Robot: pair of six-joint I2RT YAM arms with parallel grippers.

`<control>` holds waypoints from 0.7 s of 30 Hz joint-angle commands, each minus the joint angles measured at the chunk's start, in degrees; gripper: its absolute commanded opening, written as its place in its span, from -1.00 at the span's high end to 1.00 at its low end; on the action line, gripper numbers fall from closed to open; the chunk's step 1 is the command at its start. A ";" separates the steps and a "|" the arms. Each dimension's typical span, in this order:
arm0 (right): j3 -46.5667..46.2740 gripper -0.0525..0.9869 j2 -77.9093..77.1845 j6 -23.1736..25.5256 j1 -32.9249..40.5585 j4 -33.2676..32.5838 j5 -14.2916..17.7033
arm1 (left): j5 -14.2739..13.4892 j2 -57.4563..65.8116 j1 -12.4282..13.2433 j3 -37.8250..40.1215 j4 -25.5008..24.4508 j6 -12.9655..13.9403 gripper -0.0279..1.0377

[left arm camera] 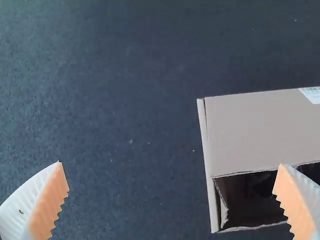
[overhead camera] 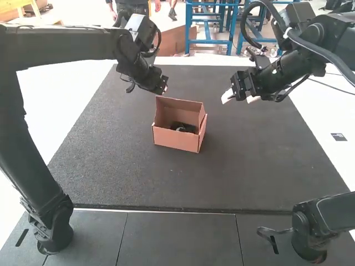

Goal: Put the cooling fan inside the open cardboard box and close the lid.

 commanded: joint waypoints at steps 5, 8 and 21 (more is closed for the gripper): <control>0.14 -0.86 -1.41 -1.53 -0.18 0.49 1.90 | -1.06 -2.72 0.31 -0.51 -1.79 -0.66 -0.87; 0.05 -0.86 -1.41 -1.62 -0.18 0.49 1.98 | -0.97 -3.24 0.31 -1.66 3.83 -2.06 -0.87; -1.09 -0.86 -2.56 -1.45 -0.01 -0.21 2.07 | -2.55 7.57 -5.40 -0.95 16.40 1.37 -0.87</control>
